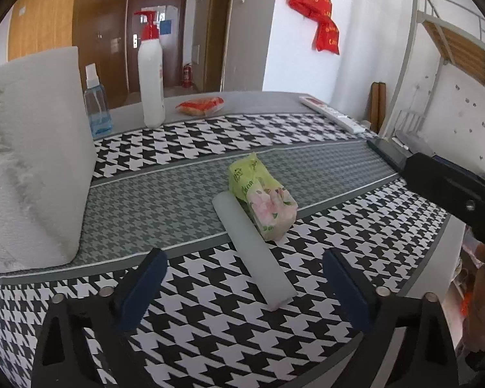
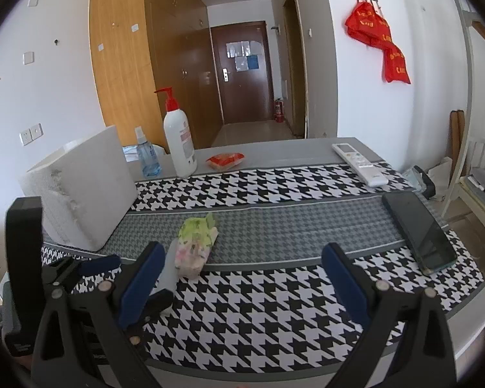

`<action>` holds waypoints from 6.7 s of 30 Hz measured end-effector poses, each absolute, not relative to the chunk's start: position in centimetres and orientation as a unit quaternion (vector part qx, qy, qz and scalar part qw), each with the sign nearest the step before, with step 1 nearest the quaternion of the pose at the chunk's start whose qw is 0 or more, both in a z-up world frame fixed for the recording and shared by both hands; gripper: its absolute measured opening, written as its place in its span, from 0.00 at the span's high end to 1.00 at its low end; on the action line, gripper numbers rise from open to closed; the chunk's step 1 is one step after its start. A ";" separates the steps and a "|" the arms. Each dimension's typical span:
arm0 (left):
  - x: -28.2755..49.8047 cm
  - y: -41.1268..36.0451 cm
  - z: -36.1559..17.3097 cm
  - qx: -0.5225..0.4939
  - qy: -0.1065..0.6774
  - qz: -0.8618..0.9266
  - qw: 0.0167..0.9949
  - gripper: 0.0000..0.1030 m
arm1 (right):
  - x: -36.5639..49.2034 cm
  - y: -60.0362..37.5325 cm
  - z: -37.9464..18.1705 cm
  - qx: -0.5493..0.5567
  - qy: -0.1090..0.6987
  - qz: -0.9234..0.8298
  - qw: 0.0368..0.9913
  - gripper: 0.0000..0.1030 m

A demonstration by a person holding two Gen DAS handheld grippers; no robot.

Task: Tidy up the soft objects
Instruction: 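Close the left gripper on the white foam stick, then close the right gripper on the wipes pack while the left lifts the foam stick, then carry the foam stick and wipes pack over the foam box with both grippers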

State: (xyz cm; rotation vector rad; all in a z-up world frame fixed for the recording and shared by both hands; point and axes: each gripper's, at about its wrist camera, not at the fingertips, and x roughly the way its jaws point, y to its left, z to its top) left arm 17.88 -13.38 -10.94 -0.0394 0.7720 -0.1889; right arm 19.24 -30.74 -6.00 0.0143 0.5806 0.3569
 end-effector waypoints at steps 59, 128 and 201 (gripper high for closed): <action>18.1 -11.7 -11.3 0.017 0.395 -0.096 0.913 0.53 | 21.8 -26.8 -8.3 -0.004 0.322 0.214 0.922 0.04; 17.5 -7.5 -10.2 -0.009 0.371 -0.087 0.924 0.83 | 25.7 -21.8 -12.0 -0.060 0.418 0.205 0.883 0.67; 13.9 -6.4 -4.4 0.006 0.277 -0.068 0.958 0.83 | 18.9 -22.9 -4.4 -0.041 0.311 0.212 0.926 0.67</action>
